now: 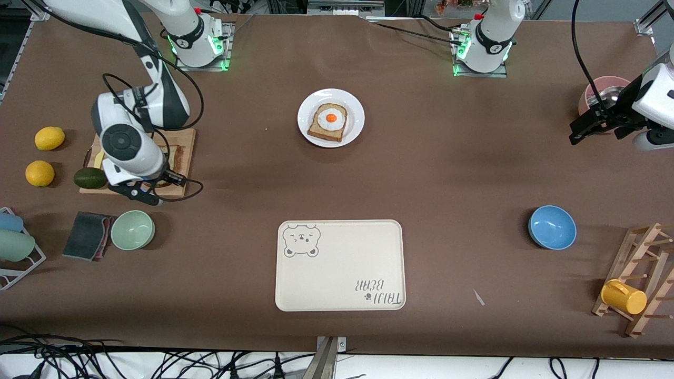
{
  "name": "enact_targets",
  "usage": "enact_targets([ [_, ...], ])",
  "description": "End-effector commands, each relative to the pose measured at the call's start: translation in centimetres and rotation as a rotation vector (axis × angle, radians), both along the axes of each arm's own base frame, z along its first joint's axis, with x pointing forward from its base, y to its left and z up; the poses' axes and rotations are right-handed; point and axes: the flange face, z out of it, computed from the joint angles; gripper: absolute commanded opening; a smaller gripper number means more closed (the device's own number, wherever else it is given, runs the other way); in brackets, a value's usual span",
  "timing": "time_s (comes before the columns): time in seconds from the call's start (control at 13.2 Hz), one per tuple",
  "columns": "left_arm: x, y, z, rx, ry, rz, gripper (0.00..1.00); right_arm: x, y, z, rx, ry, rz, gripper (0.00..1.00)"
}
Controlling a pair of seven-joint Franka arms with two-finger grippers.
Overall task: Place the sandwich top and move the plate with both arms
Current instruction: 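Reach the right gripper to the bread slice on the cutting board and grasp it, then lift the bread with the right gripper and lower it onto the egg toast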
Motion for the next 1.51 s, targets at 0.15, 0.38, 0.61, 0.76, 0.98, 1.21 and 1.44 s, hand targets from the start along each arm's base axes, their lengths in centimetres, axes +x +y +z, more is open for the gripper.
enact_targets([
  [0.15,0.4,-0.7,-0.7,-0.017,0.004,-0.011,1.0,0.0,-0.1,-2.8,-0.021,-0.014,-0.052,0.69],
  [0.38,0.4,-0.7,-0.7,-0.015,0.008,0.005,1.0,-0.3,-0.6,-4.2,-0.038,0.009,-0.045,0.61],
  [0.61,0.0,-0.7,-0.9,-0.015,0.04,0.006,1.0,-0.6,-1.3,-4.7,-0.05,0.026,-0.05,0.58],
  [0.76,-0.3,-0.9,-1.0,-0.014,0.062,0.005,1.0,-1.2,-2.3,-5.3,-0.066,0.041,-0.054,0.54],
  [0.98,-0.3,-1.8,-1.0,-0.011,0.061,0.013,1.0,-1.9,-2.8,-6.0,-0.07,0.06,-0.062,0.41],
  [1.21,-0.7,-2.0,-1.1,-0.008,0.087,0.024,1.0,-2.0,-2.8,-6.8,-0.072,0.072,-0.065,0.09],
  [1.44,-0.7,-2.5,-1.1,-0.007,0.088,0.035,1.0,-1.8,-2.5,-6.7,-0.071,0.07,-0.063,0.0],
])
